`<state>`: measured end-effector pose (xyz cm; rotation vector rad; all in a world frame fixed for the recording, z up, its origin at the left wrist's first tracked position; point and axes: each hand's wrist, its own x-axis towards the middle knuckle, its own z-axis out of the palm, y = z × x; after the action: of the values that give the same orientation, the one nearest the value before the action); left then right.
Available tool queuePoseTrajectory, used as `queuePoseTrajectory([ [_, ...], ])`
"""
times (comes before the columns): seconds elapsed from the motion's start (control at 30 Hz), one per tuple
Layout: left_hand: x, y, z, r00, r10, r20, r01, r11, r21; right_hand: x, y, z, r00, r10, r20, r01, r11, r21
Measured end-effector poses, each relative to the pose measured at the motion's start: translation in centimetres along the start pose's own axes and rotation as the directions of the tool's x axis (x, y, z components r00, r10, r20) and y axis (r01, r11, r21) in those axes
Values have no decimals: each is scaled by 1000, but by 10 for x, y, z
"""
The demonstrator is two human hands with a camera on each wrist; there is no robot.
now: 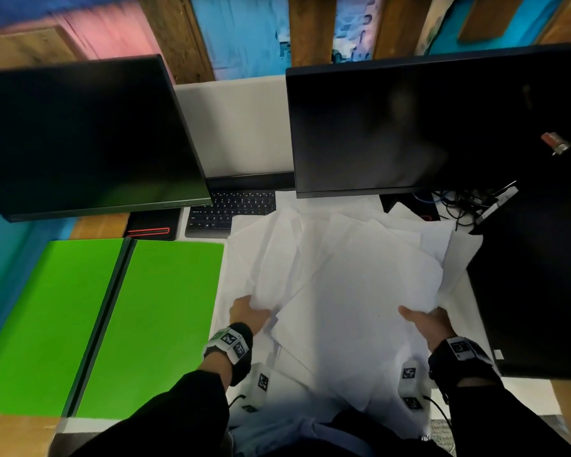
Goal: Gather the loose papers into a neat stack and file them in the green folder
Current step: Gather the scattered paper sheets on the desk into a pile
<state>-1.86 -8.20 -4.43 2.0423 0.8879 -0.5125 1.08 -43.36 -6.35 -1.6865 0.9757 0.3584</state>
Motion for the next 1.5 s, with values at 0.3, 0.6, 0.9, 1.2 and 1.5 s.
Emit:
queuePoseTrajectory([
  [0.3, 16, 6, -43, 985, 167, -33, -164, 983, 83, 10, 0, 0, 991, -92, -95, 81, 991, -109],
  [0.6, -84, 79, -121, 755, 623, 203, -433, 707, -559, 5, -3, 6, 995, -73, -74, 61, 986, -157],
  [0.9, -23, 36, -57, 890, 324, 321, 3, 700, -715, -8, -4, 25, 996, -35, 83, 42, 996, -82],
  [1.2, 5, -17, -10, 984, -24, 174, 27, 1000, -14, -15, -7, 35, 998, -60, -37, 53, 985, -163],
  [1.5, 21, 8, -30, 984, -93, -154, 89, 996, -32, -13, -15, 43, 992, -122, 39, 128, 963, -236],
])
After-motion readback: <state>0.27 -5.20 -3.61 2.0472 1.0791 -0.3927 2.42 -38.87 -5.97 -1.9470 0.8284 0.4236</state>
